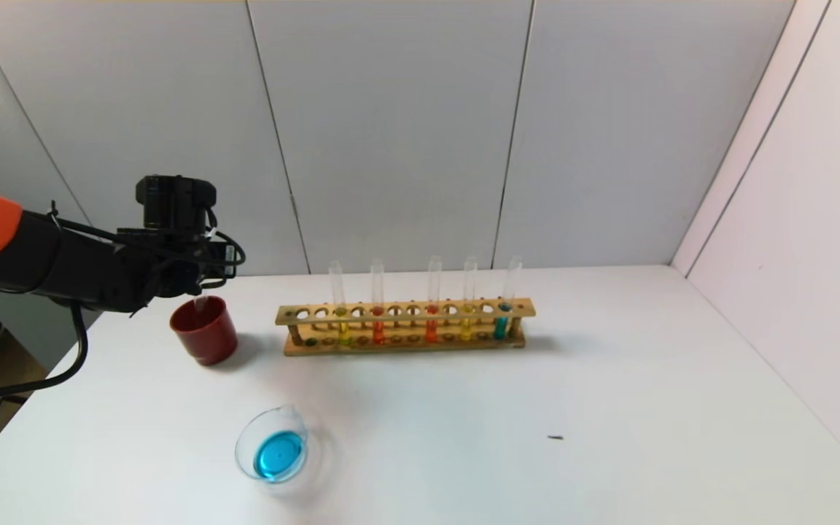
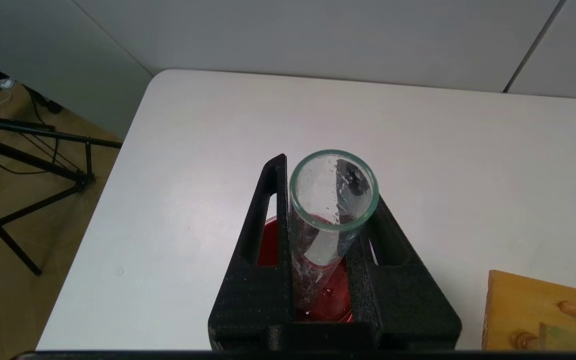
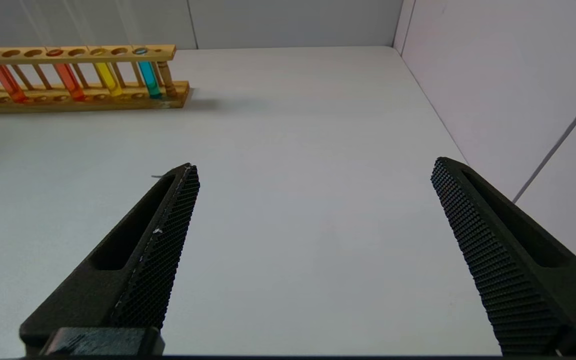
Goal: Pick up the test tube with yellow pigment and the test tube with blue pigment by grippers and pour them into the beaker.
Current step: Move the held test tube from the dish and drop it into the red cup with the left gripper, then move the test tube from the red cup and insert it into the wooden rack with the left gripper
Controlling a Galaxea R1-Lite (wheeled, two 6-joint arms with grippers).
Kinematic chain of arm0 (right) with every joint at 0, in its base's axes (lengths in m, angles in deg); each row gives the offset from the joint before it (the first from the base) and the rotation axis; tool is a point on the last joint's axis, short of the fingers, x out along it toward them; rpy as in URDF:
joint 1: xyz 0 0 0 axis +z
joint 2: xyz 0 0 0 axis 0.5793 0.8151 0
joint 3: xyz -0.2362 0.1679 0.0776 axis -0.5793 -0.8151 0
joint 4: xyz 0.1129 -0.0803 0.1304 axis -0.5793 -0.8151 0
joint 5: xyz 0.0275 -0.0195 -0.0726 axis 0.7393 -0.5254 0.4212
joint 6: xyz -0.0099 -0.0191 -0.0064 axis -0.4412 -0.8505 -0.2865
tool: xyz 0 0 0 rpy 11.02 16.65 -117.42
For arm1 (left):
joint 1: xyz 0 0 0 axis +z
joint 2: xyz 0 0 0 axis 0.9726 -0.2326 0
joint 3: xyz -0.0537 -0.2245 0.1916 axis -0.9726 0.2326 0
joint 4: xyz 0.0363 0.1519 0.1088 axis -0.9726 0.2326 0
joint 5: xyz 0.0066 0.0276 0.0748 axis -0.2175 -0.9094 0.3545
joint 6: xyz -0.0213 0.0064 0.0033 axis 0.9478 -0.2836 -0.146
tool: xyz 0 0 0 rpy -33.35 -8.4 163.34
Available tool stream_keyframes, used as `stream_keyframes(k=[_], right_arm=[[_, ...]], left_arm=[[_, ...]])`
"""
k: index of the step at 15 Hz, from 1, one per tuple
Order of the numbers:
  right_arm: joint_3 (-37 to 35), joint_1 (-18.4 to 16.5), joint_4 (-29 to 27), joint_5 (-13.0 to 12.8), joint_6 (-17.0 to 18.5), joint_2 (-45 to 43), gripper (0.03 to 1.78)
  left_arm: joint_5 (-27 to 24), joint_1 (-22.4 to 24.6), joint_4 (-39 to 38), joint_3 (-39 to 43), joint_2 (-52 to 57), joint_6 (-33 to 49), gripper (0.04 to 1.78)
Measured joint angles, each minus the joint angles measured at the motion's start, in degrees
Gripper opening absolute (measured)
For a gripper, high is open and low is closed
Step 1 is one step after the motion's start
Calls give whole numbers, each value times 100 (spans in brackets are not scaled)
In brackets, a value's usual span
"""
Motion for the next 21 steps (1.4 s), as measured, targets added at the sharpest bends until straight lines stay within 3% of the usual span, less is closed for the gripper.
stream_keyframes(k=[9, 12, 14, 19, 21], right_arm=[[0, 0, 0, -2, 2, 0, 170], [0, 0, 0, -2, 0, 0, 170], [0, 0, 0, -2, 0, 0, 170], [0, 2, 0, -2, 0, 0, 170], [0, 0, 2, -2, 2, 0, 170]], left_arm=[[1, 35, -681, 813, -11, 38, 34], [-11, 30, -689, 859, 55, 68, 44], [-18, 26, -681, 898, 110, 72, 65], [-13, -5, -975, 1252, 390, 24, 144], [30, -33, -1078, 1384, 545, -66, 163]])
